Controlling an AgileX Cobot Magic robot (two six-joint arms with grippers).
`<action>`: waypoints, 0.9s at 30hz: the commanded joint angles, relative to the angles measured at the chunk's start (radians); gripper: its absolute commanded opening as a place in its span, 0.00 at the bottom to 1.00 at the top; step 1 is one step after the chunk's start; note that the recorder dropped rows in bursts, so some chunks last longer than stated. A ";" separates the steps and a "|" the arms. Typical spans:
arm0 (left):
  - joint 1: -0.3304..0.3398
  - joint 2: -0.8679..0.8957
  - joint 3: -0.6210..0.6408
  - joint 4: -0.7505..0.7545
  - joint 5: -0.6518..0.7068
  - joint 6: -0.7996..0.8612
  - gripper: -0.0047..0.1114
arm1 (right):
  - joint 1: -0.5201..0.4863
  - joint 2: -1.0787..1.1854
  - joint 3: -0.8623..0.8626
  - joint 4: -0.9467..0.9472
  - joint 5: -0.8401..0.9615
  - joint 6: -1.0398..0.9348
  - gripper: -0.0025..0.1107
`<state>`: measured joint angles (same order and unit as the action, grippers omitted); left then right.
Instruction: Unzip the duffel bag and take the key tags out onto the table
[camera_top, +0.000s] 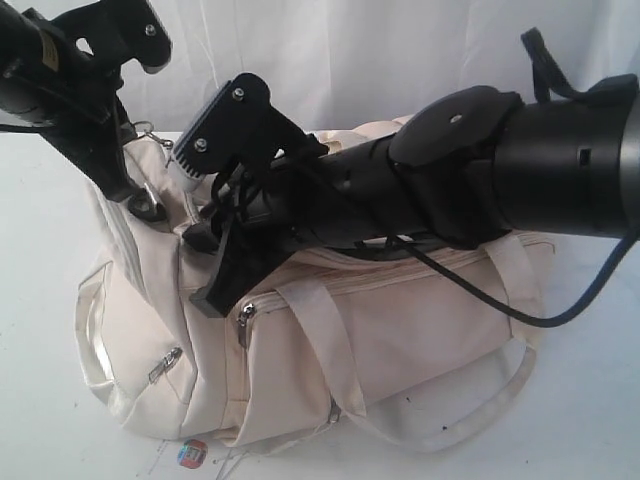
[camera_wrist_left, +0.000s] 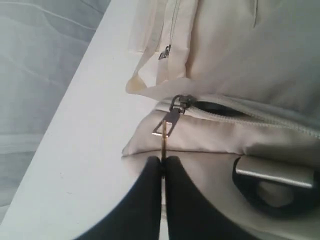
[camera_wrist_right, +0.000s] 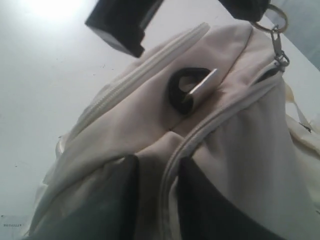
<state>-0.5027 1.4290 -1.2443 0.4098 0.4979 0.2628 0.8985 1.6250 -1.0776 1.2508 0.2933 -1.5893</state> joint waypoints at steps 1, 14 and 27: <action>0.002 -0.010 -0.003 0.031 -0.012 0.002 0.04 | 0.002 0.007 -0.007 0.006 -0.008 -0.002 0.04; 0.111 0.032 -0.003 0.060 -0.123 -0.049 0.04 | 0.002 0.007 0.001 -0.014 0.022 0.053 0.02; 0.118 0.032 -0.003 -0.021 -0.119 -0.045 0.04 | 0.002 -0.069 -0.003 -0.050 0.026 0.042 0.20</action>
<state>-0.3910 1.4678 -1.2443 0.4076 0.3693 0.2264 0.8985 1.6003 -1.0818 1.2093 0.3140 -1.5439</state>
